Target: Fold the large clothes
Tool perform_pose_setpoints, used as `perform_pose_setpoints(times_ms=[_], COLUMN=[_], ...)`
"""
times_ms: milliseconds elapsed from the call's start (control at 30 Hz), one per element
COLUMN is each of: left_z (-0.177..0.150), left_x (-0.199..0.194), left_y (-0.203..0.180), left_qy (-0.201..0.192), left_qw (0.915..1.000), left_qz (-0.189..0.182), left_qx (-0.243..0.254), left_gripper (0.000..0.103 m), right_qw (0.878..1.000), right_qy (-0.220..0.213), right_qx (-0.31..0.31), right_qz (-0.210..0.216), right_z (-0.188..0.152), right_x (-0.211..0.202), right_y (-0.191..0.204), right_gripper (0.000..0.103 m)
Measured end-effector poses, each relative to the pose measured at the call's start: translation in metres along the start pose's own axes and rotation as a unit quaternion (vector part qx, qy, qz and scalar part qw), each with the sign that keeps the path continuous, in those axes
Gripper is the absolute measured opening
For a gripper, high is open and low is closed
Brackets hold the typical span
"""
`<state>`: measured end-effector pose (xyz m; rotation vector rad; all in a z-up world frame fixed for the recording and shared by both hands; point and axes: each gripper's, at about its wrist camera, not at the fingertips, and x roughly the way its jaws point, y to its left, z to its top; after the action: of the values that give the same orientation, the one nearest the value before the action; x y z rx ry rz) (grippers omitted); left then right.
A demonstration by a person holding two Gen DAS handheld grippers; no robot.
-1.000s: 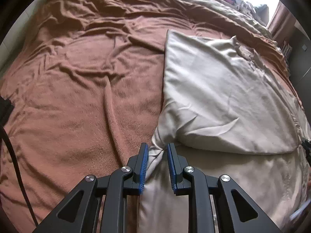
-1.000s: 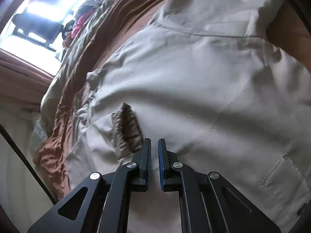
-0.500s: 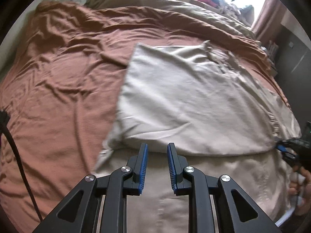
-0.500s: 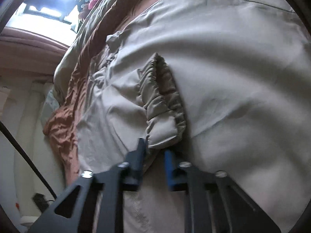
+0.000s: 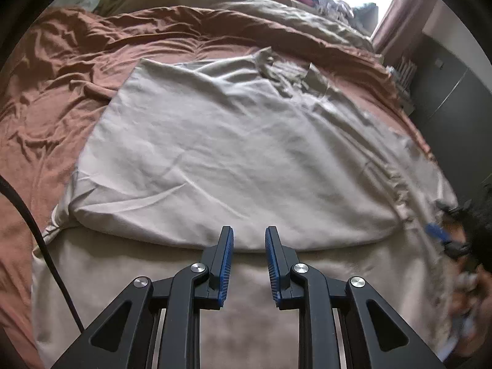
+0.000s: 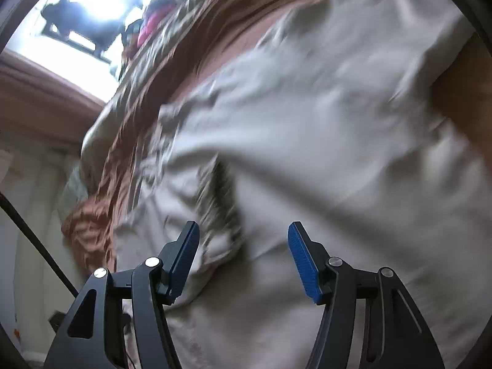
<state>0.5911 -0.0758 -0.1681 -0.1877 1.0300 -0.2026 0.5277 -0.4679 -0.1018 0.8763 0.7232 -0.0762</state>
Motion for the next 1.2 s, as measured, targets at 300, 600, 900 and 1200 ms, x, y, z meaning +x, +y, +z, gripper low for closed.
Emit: perform_pose_setpoints(times_ms=[300,600,900,1200], left_z=[-0.012,-0.02,-0.013,-0.007], left_x=[0.016,0.019,0.014,0.011], left_y=[0.004,0.009,0.021,0.029], left_qy=[0.003,0.0,-0.015,-0.022], left_qw=[0.9992,0.9978,0.9976,0.9971], left_qz=[0.041,0.066,0.066,0.066], left_qx=[-0.002,0.004,-0.014,-0.032], left_gripper=[0.023,0.023,0.023,0.023], right_qw=[0.995,0.988,0.983,0.976], right_qy=[-0.083,-0.117,-0.137,-0.178], right_qx=[0.048,0.089,0.117,0.128], right_qz=[-0.042,-0.055,-0.036,-0.013], right_z=[0.038,0.053,0.069,0.056], right_x=[-0.039,-0.028,-0.027,-0.039], right_y=[-0.075,-0.117,-0.143,-0.155], right_gripper=[0.058,0.043,0.039,0.002])
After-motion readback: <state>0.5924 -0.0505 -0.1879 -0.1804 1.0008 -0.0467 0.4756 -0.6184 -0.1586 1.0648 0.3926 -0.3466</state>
